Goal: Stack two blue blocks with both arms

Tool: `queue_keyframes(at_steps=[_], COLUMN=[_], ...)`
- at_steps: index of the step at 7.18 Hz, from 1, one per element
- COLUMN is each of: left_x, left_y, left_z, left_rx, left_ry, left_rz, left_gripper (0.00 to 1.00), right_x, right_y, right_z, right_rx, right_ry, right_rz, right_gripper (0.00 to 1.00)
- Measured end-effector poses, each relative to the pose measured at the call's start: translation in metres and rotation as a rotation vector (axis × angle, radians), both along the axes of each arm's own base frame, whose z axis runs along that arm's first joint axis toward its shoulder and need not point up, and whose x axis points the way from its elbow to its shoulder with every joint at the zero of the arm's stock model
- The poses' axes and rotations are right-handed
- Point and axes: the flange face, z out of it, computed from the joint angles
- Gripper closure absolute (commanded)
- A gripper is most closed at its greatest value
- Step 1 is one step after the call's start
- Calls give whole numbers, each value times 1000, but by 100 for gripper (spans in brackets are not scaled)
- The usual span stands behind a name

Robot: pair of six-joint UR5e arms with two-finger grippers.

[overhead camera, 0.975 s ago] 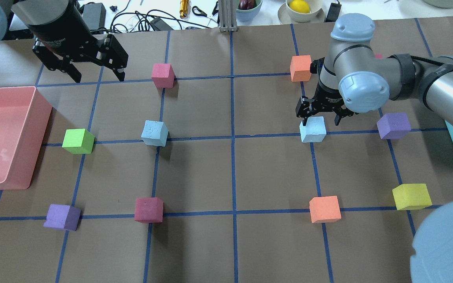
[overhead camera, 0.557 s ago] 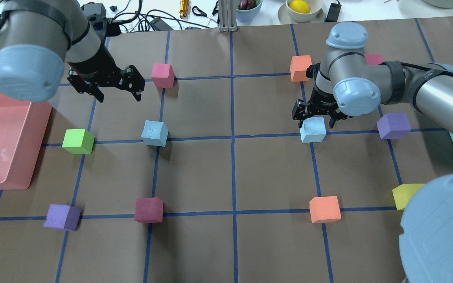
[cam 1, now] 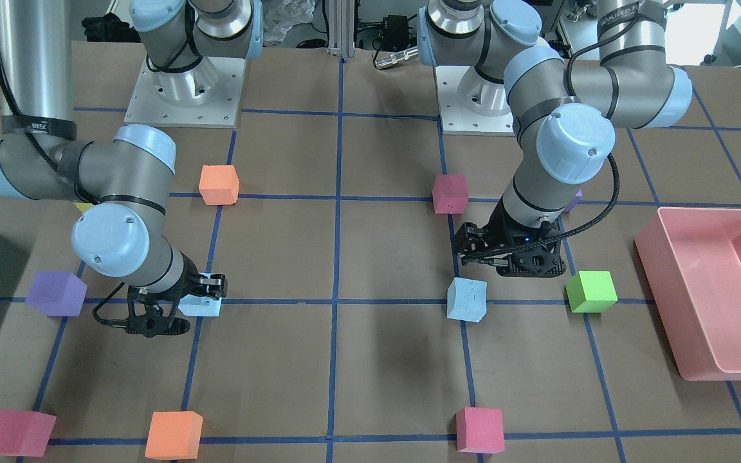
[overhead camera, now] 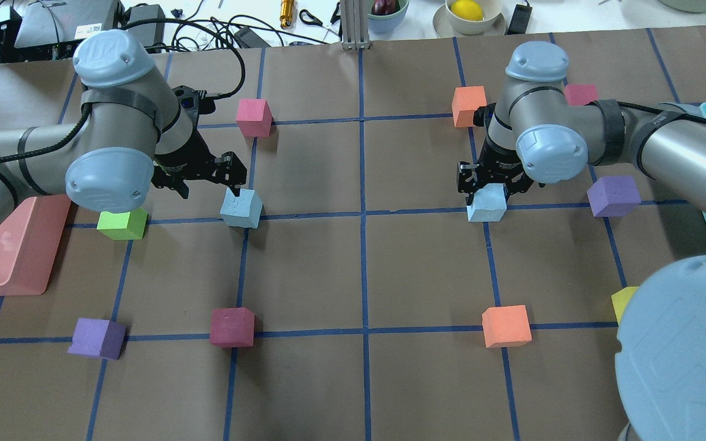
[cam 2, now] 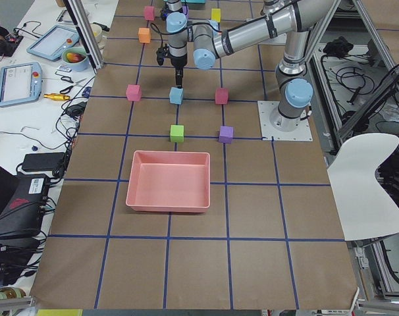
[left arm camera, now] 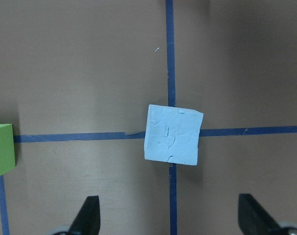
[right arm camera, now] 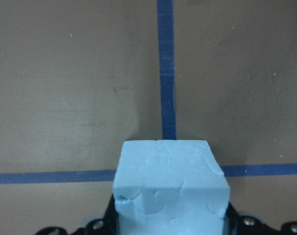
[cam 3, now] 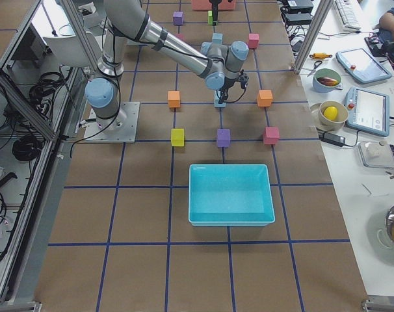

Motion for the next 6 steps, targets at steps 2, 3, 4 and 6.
queue_keyframes(at_steps=[2,3,4,6], left_x=[0,0,0,-1], left_y=[-16,-21,-24,-26], left_z=[-29,-45,-59,-76], left_rx=[-27,-13,4,27], left_ry=[-1,0,1,3], left_rz=[-6,-16,-32,-52], left_gripper=[0,0,0,0], right_x=[3,17,40,99], right_y=[-7,-18,-29,-40], right_z=[15,38,64,89], right_rx=[-29,-60,-77,-89], right_ry=[-2,-15,-34,-41], right_rz=[10,18,13,-29], right_gripper=[100,100,100,100])
